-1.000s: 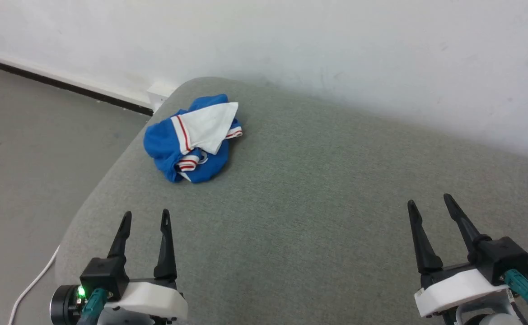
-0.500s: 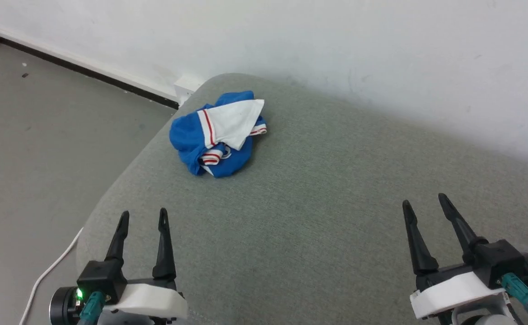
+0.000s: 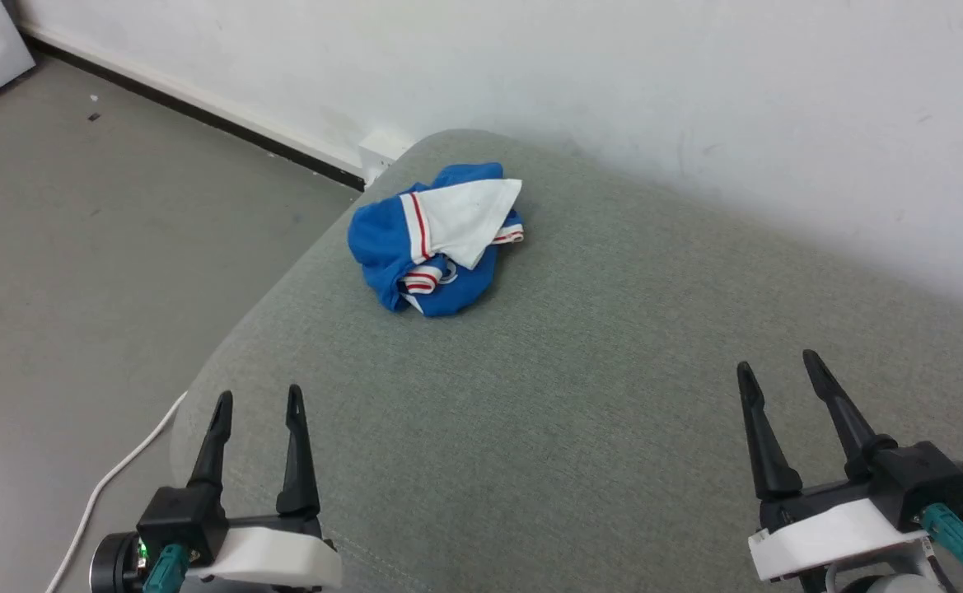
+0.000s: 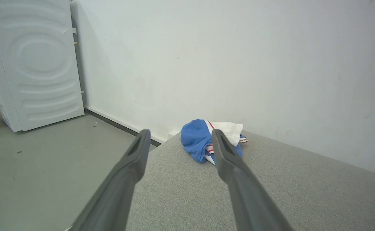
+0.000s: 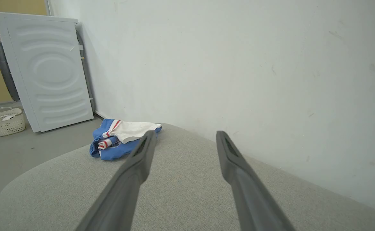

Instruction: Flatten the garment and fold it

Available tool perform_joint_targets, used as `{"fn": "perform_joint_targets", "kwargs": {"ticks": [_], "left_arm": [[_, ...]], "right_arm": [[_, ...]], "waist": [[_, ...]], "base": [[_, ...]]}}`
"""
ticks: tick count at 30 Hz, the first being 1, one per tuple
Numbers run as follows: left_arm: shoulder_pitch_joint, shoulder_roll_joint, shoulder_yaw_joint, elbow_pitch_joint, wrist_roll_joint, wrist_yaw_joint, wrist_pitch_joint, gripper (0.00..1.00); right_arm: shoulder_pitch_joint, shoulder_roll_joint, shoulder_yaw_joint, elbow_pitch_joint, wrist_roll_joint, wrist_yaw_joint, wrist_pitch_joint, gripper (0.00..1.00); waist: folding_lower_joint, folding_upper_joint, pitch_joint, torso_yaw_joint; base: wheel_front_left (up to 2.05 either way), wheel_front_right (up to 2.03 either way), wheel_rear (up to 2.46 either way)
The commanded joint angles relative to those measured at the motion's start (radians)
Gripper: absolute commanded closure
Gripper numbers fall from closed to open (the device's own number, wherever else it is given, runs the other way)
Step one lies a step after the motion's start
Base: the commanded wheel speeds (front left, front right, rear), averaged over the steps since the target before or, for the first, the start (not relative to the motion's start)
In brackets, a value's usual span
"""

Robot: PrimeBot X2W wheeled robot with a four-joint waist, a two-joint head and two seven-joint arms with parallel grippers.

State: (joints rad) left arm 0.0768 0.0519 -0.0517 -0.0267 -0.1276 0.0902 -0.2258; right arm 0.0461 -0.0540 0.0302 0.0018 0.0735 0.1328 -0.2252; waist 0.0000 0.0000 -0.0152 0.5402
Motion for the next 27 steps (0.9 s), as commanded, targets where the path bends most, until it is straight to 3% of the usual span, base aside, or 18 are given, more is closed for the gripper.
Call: {"fn": "perform_joint_targets", "kwargs": {"ticks": [1,14,24,27], "left_arm": [[0.009,-0.002,-0.003,-0.007,-0.009,0.006,-0.011,0.00],[0.013,-0.002,-0.009,-0.006,-0.037,0.018,-0.036,0.00],[-0.007,-0.002,0.011,-0.006,-0.043,0.006,-0.036,0.00],[-0.043,0.001,0.019,0.014,-0.043,-0.025,-0.036,0.00]], "right_arm": [[0.009,0.003,0.000,-0.004,0.011,-0.002,-0.012,0.00],[0.007,0.004,0.007,-0.002,0.018,-0.002,-0.037,0.00],[-0.006,0.004,0.000,-0.009,0.004,-0.002,-0.037,0.00],[-0.018,0.004,0.000,-0.019,-0.013,-0.002,-0.037,0.00]], "waist": [[0.0000,0.0000,0.001,0.010],[0.0000,0.0000,0.010,0.059],[0.0000,0.0000,0.047,0.006],[0.0000,0.0000,0.084,-0.027]], "base": [[0.00,0.00,0.00],[0.00,0.00,0.00],[0.00,0.00,0.00],[0.00,0.00,0.00]]}}
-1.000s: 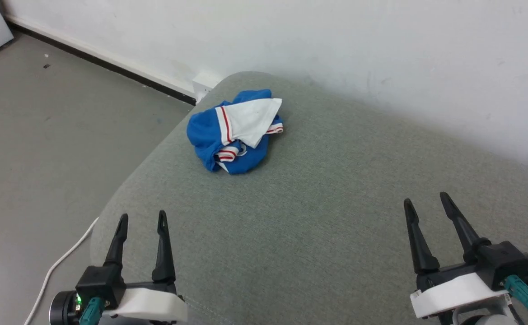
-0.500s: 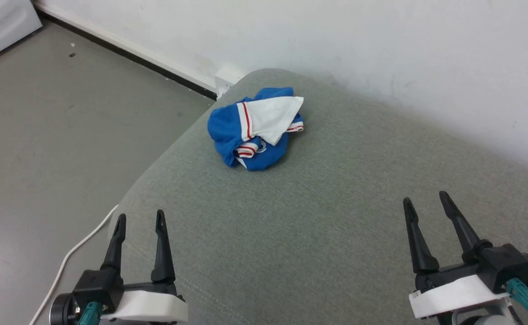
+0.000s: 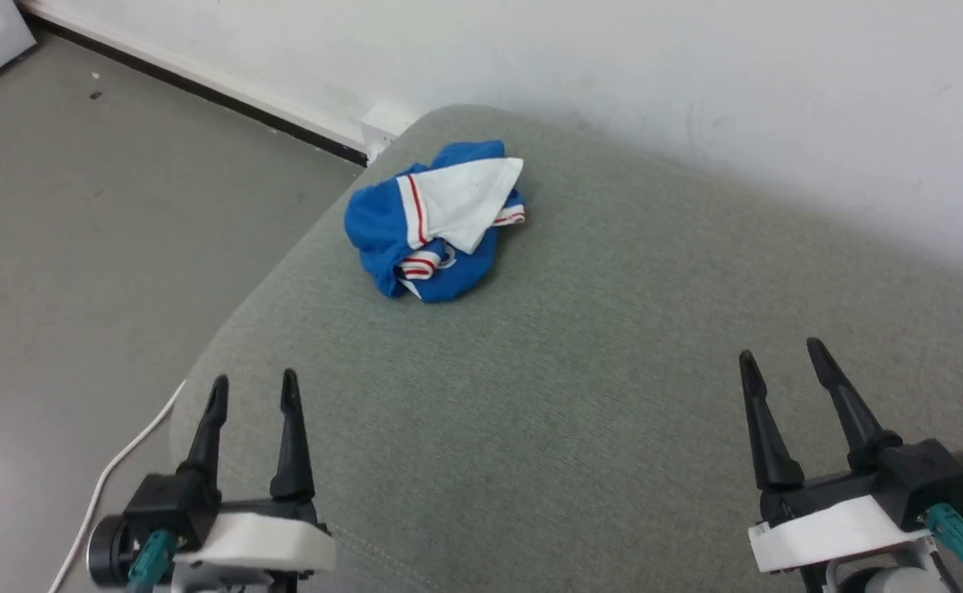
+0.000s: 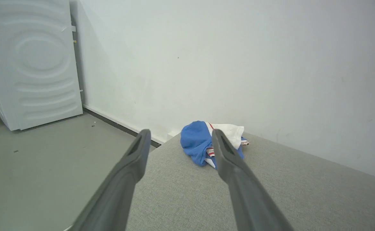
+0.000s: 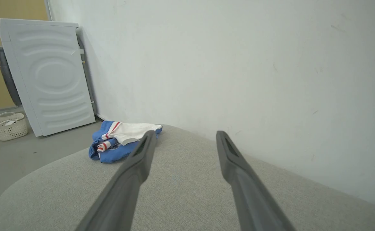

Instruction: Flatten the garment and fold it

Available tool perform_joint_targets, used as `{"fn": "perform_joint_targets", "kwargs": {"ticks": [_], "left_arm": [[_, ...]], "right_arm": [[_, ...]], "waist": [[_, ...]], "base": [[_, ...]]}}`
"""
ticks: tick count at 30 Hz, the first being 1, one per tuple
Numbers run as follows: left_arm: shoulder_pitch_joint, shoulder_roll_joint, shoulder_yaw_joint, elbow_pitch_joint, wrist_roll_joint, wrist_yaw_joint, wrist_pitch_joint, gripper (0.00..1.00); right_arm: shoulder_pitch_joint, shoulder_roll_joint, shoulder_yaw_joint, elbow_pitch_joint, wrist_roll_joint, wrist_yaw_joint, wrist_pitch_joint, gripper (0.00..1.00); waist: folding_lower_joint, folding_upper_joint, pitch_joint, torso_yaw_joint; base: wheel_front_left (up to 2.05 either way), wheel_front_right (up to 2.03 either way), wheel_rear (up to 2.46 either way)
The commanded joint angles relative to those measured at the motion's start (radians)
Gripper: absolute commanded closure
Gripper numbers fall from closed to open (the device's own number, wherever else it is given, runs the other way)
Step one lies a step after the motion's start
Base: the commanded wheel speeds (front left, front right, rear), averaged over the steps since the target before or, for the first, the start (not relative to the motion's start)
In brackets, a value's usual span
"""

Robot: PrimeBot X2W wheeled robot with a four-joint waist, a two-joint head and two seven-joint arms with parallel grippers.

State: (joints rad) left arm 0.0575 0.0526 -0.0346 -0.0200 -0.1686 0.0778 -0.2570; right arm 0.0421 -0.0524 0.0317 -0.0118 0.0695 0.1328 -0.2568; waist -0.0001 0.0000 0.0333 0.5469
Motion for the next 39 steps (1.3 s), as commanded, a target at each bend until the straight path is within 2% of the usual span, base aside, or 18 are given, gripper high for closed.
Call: {"fn": "perform_joint_targets", "kwargs": {"ticks": [1,4,8,18,25,32,33,34,39], "left_arm": [[-0.041,0.010,0.001,0.031,-0.003,-0.027,-0.005,0.00],[-0.123,0.043,0.008,0.117,-0.015,-0.064,0.010,0.00],[-0.273,0.108,0.011,0.223,-0.026,-0.108,0.110,0.00],[-0.647,0.285,-0.018,0.466,-0.071,-0.192,0.464,0.00],[-0.845,0.389,-0.070,0.634,-0.190,-0.208,0.718,0.00],[-0.896,0.477,-0.119,0.747,-0.296,-0.208,0.925,0.00],[-0.894,0.485,-0.124,0.753,-0.310,-0.208,0.944,0.32],[-0.891,0.491,-0.127,0.757,-0.323,-0.208,0.956,1.00],[-0.869,0.524,-0.134,0.755,-0.361,-0.208,0.940,1.00]], "right_arm": [[-0.020,0.002,-0.001,-0.009,-0.018,-0.002,-0.005,0.00],[-0.036,0.002,-0.004,-0.025,-0.042,-0.002,-0.005,0.00],[-0.058,-0.010,-0.001,-0.056,-0.063,-0.002,-0.005,0.00],[-0.134,-0.050,0.003,-0.116,-0.065,-0.002,-0.005,0.00],[-0.172,-0.045,-0.008,-0.127,-0.058,-0.002,-0.005,0.00],[-0.189,-0.028,-0.015,-0.113,-0.050,-0.002,-0.005,0.00],[-0.189,-0.026,-0.017,-0.109,-0.050,-0.002,-0.005,0.00],[-0.187,-0.024,-0.020,-0.106,-0.049,-0.002,-0.005,0.00],[-0.179,-0.016,-0.028,-0.083,-0.050,-0.002,-0.005,0.00]], "waist": [[0.0001,0.0000,0.050,-0.046],[0.0001,0.0000,0.101,-0.090],[0.0001,0.0000,0.182,-0.156],[0.0001,0.0000,0.373,-0.316],[0.0001,0.0000,0.453,-0.403],[0.0001,0.0000,0.473,-0.457],[0.0001,0.0000,0.470,-0.460],[0.0001,0.0000,0.466,-0.461],[0.0001,0.0000,0.419,-0.457]], "base": [[0.00,0.00,0.00],[0.00,0.00,0.00],[0.00,0.00,0.00],[0.00,0.00,0.00],[0.00,0.00,0.00],[0.00,0.00,0.00],[0.00,0.00,0.00],[0.00,0.00,0.00],[0.00,0.00,0.00]]}}
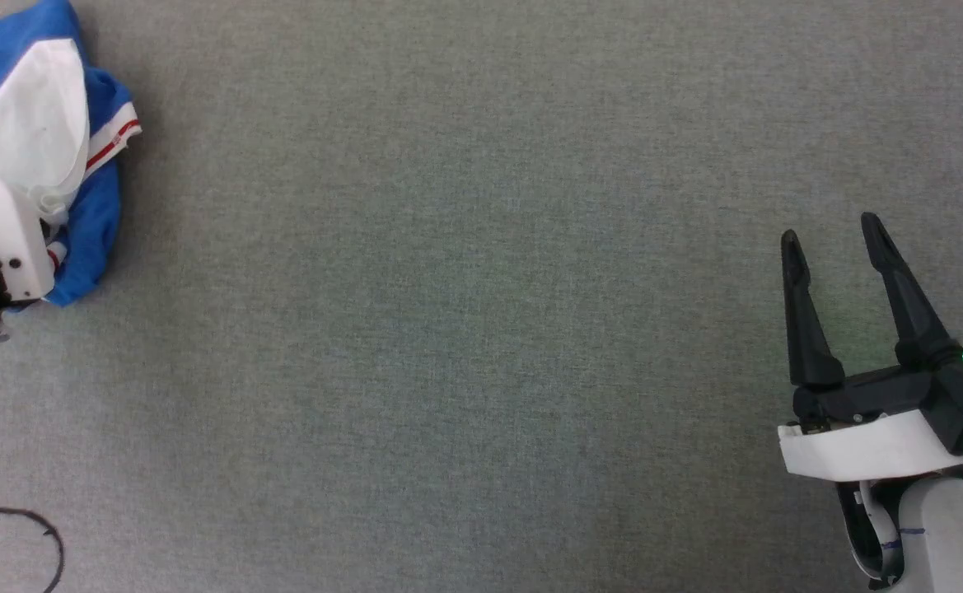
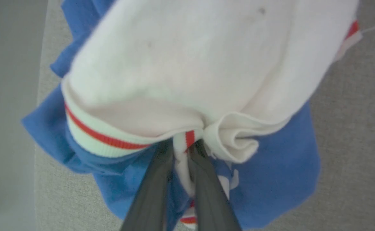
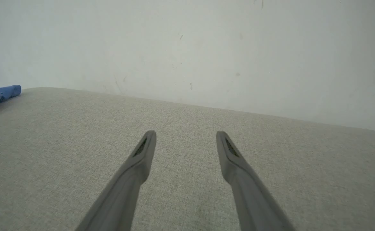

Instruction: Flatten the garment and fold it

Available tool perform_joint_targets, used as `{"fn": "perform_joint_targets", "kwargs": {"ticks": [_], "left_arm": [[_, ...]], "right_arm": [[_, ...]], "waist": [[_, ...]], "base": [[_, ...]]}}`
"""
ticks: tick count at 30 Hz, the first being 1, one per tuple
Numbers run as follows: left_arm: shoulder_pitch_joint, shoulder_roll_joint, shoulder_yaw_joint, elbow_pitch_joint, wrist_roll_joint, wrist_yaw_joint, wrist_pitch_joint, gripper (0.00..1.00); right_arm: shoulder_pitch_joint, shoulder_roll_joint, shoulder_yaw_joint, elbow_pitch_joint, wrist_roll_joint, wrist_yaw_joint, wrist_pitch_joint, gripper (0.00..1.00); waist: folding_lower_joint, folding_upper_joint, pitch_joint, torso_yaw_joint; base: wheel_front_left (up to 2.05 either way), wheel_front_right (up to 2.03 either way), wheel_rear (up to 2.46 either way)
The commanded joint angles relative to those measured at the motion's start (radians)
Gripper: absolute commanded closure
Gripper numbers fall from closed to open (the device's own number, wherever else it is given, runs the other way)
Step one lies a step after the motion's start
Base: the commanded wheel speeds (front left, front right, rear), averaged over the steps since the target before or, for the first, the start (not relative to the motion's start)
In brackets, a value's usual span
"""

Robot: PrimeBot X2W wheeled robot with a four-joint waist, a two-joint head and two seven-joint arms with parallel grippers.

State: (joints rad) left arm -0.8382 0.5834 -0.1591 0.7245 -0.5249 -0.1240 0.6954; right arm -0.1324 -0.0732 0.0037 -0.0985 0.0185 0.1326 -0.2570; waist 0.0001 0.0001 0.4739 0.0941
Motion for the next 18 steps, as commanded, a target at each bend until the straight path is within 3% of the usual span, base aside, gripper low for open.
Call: {"fn": "perform_joint_targets", "kwargs": {"ticks": [1,4,9,14,18], "left_arm": [[0.030,0.001,-0.006,0.012,-0.005,-0.007,-0.031,1.00],[0.035,0.016,0.001,0.013,0.000,-0.006,-0.077,1.00],[0.028,0.051,0.023,-0.020,0.027,-0.002,-0.263,1.00],[0.014,0.090,-0.002,-0.152,0.078,-0.005,-0.471,1.00],[0.007,0.083,-0.034,-0.264,0.101,-0.005,-0.544,1.00]], "right_arm": [[-0.004,0.006,0.000,0.009,0.002,-0.002,-0.005,0.00],[-0.002,0.008,-0.001,0.020,0.005,-0.002,-0.005,0.00],[0.016,0.015,-0.005,0.048,0.017,-0.002,-0.005,0.00],[0.048,0.020,-0.015,0.063,0.026,-0.002,-0.005,0.00],[0.076,0.022,-0.025,0.068,0.029,-0.002,-0.005,0.00]], "waist": [[-0.0001,-0.0001,-0.037,-0.002],[-0.0001,-0.0001,-0.074,0.003],[-0.0001,-0.0001,-0.178,0.007],[-0.0001,-0.0001,-0.275,-0.002],[-0.0001,-0.0001,-0.330,-0.011]], "base": [[0.00,0.00,0.00],[0.00,0.00,0.00],[0.00,0.00,0.00],[0.00,0.00,0.00],[0.00,0.00,0.00]]}}
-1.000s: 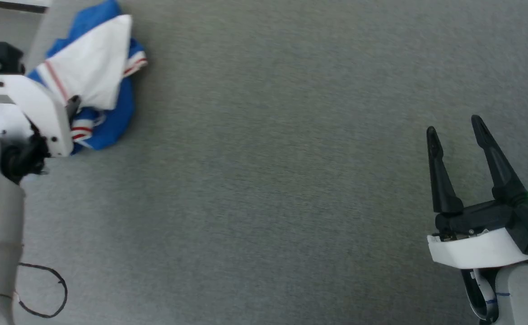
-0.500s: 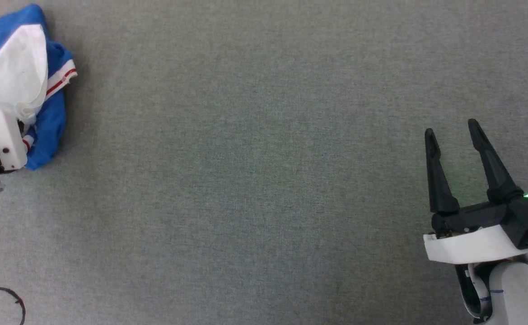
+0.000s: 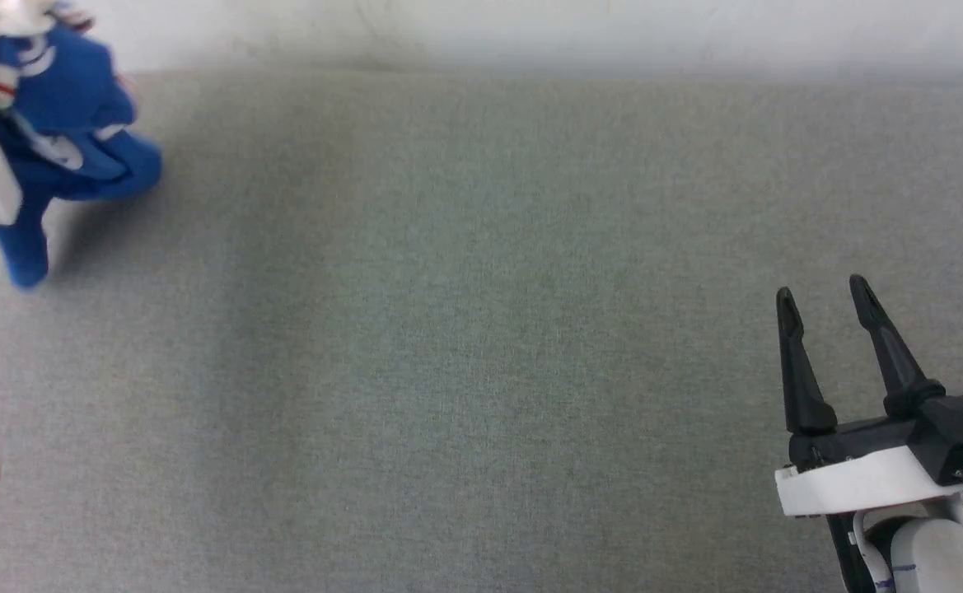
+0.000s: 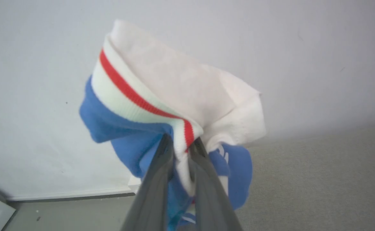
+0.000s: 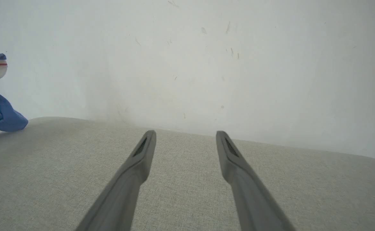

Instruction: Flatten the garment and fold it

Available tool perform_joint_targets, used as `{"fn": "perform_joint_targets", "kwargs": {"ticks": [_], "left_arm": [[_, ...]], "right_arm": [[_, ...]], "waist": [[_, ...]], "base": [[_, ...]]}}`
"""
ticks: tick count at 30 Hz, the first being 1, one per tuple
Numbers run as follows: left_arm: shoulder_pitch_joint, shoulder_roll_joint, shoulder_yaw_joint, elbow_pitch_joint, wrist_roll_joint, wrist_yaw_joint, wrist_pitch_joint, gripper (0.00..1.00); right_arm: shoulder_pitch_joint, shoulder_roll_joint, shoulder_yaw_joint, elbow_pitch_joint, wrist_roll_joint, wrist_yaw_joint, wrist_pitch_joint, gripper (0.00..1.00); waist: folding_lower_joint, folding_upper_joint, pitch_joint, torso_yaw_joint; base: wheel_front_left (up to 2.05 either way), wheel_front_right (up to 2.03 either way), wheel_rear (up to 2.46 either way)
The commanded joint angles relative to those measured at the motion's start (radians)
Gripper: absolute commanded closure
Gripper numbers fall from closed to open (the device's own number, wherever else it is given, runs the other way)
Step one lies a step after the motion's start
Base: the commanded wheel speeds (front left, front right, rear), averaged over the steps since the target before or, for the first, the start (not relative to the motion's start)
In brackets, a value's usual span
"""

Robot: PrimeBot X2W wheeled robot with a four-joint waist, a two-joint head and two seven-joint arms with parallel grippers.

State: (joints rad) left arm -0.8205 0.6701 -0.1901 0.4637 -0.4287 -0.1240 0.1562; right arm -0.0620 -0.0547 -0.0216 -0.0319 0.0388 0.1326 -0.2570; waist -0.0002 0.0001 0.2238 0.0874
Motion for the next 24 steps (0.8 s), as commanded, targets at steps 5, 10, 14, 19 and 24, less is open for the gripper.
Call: {"fn": "perform_joint_targets", "kwargs": {"ticks": [5,10,14,19,24], "left_arm": [[0.031,-0.066,-0.068,-0.129,0.025,0.002,-0.016,1.00],[0.104,-0.176,-0.160,-0.234,0.044,0.031,-0.010,1.00],[0.166,-0.300,-0.248,-0.261,0.064,0.073,-0.025,1.00],[0.267,-0.472,-0.399,-0.187,0.075,0.076,-0.054,0.89],[0.356,-0.577,-0.565,-0.065,0.083,0.036,-0.056,0.00]], "right_arm": [[0.021,0.004,0.001,0.002,0.030,-0.002,-0.005,0.00],[0.029,0.004,0.009,-0.004,0.039,-0.002,-0.005,0.00],[0.028,0.004,0.007,-0.008,0.044,-0.002,-0.005,0.00],[0.019,0.004,-0.009,-0.005,0.064,-0.002,-0.005,0.00],[0.014,0.004,-0.019,0.001,0.081,-0.002,-0.005,0.00]], "waist": [[0.0002,-0.0001,-0.123,-0.040],[0.0002,-0.0001,-0.134,-0.093],[0.0002,-0.0001,-0.124,-0.152],[0.0002,-0.0001,-0.104,-0.227],[0.0002,-0.0001,-0.090,-0.272]], "base": [[0.00,0.00,0.00],[0.00,0.00,0.00],[0.00,0.00,0.00],[0.00,0.00,0.00],[0.00,0.00,0.00]]}}
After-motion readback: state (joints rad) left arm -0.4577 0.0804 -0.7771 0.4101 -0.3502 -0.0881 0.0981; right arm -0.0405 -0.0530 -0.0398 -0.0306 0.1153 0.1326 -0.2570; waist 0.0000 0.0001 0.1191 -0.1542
